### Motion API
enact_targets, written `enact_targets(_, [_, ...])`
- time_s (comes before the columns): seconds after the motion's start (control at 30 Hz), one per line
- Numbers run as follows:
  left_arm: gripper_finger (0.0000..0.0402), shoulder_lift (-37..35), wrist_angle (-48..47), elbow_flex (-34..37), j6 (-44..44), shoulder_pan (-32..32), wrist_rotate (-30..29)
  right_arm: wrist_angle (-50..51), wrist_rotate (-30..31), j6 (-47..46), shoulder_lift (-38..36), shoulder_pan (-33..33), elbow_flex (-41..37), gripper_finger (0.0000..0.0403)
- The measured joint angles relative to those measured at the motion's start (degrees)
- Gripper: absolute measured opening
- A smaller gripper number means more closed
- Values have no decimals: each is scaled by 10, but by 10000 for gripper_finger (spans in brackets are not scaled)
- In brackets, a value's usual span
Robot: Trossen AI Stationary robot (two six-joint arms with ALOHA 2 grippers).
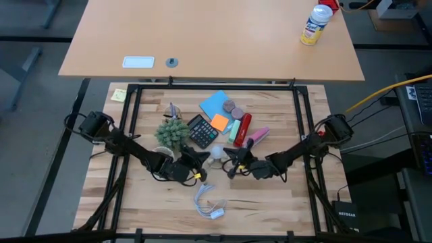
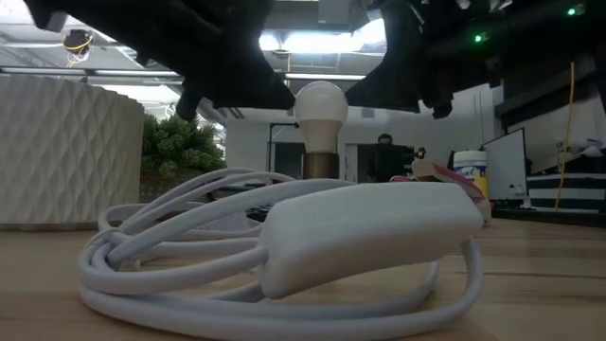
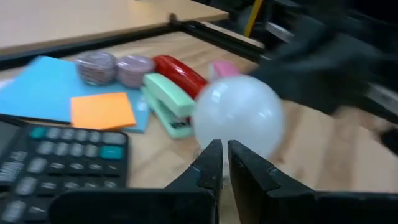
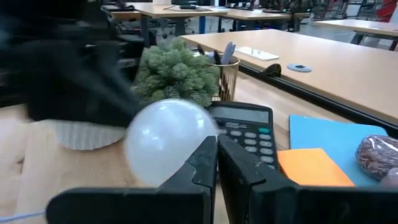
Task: Screw lightbulb
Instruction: Remove the lightbulb from the lamp
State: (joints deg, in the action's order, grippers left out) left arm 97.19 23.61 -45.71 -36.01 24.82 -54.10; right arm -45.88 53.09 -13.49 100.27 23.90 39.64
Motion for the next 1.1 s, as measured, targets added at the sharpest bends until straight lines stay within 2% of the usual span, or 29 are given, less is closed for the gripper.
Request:
enact_targets(0.27, [21,0,-2,0,-14,12,1,11,5,7,0,-13,0,21])
enact_targets(0.5, [21,0,-2,0,-15,20,-13,-7,29,54,0,-13,0,21])
enact_targets(0.87, [21,0,-2,0,-15,28,-107,-41,22,79,-8,66,1,21])
enact_targets(1.1, [21,0,-3,0,-12,-8,-109,-35,-13,76,-8,74,1,21])
